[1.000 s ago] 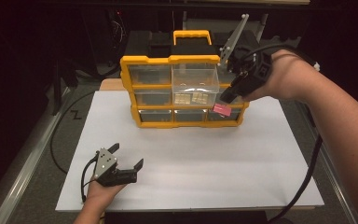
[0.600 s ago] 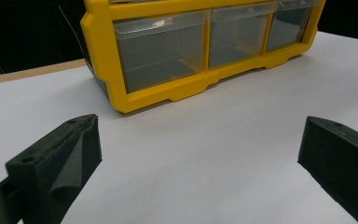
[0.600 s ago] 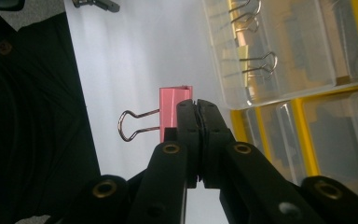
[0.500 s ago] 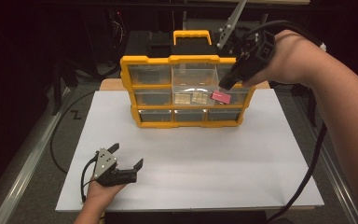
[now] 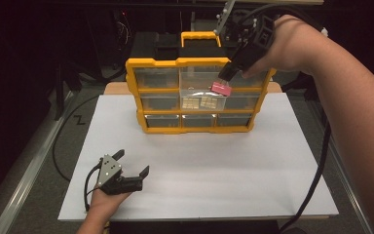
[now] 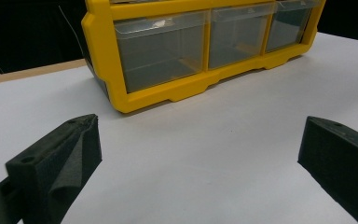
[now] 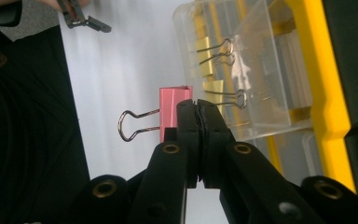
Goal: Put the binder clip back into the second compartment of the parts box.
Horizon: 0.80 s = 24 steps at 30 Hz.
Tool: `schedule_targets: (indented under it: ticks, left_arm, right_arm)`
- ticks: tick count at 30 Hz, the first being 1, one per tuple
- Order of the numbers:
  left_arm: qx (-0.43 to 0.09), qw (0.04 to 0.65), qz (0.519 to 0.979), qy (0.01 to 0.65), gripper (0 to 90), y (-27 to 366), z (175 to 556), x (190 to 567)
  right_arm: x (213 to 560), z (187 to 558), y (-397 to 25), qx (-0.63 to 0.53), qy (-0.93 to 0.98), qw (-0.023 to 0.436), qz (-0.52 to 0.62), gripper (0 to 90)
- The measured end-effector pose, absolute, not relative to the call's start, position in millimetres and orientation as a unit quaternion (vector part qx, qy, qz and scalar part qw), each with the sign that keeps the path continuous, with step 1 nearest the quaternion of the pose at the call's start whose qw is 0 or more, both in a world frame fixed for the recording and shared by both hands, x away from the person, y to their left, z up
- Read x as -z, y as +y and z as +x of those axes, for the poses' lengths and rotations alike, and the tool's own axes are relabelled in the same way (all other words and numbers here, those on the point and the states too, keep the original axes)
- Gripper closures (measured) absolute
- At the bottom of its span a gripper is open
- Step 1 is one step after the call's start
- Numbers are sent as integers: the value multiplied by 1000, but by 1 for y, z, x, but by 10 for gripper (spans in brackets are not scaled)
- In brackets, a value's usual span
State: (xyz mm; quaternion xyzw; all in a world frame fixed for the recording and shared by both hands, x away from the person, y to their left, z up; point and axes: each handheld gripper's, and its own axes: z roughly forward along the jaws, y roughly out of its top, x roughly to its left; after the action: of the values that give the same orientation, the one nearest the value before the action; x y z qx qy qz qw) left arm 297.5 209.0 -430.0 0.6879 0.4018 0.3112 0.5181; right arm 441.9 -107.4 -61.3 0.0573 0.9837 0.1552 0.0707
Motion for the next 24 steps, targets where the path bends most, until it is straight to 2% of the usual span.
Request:
schedule_targets:
  ticks: [24]
  left_arm:
    - [-310,523,686,400,2,210,297,429]
  right_arm:
    - [64,474,-73,-139,984,89,63,900]
